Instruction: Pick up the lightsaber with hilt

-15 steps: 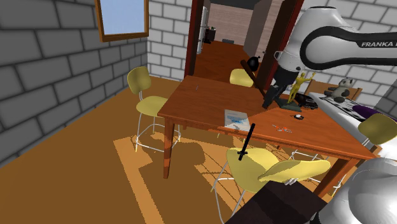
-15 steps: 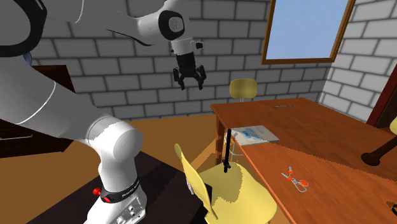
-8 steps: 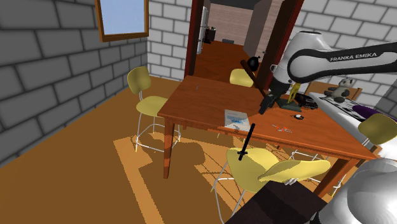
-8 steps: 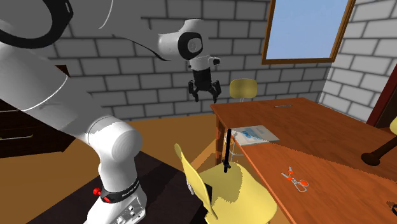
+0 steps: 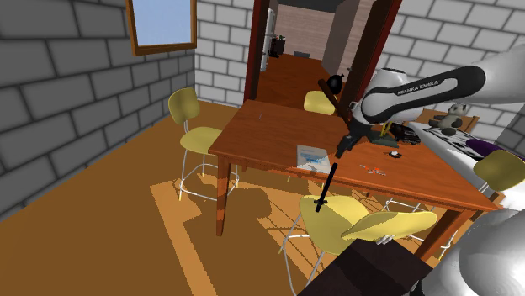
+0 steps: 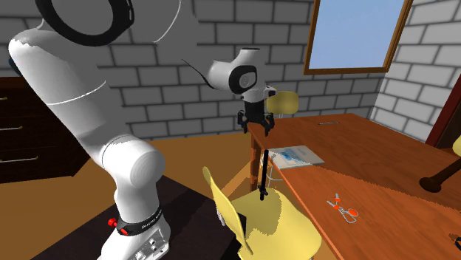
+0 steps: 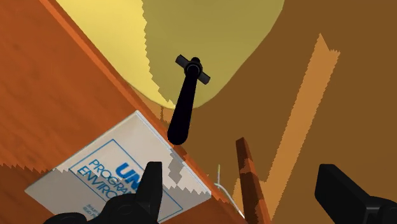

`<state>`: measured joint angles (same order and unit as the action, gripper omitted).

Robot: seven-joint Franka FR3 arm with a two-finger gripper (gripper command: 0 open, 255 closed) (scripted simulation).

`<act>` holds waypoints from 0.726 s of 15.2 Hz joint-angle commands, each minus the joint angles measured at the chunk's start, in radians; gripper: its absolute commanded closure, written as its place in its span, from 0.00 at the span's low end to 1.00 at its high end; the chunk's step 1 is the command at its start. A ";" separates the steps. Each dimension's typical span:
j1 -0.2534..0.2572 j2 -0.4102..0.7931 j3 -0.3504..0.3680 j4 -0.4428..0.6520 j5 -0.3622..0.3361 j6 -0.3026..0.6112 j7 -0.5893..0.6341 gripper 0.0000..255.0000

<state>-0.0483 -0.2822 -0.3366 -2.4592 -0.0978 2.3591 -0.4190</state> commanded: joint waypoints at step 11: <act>0.020 0.279 -0.092 0.046 0.213 0.213 -0.228 0.00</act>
<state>-0.0297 -0.0184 -0.4287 -2.4111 0.1019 2.5571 -0.6372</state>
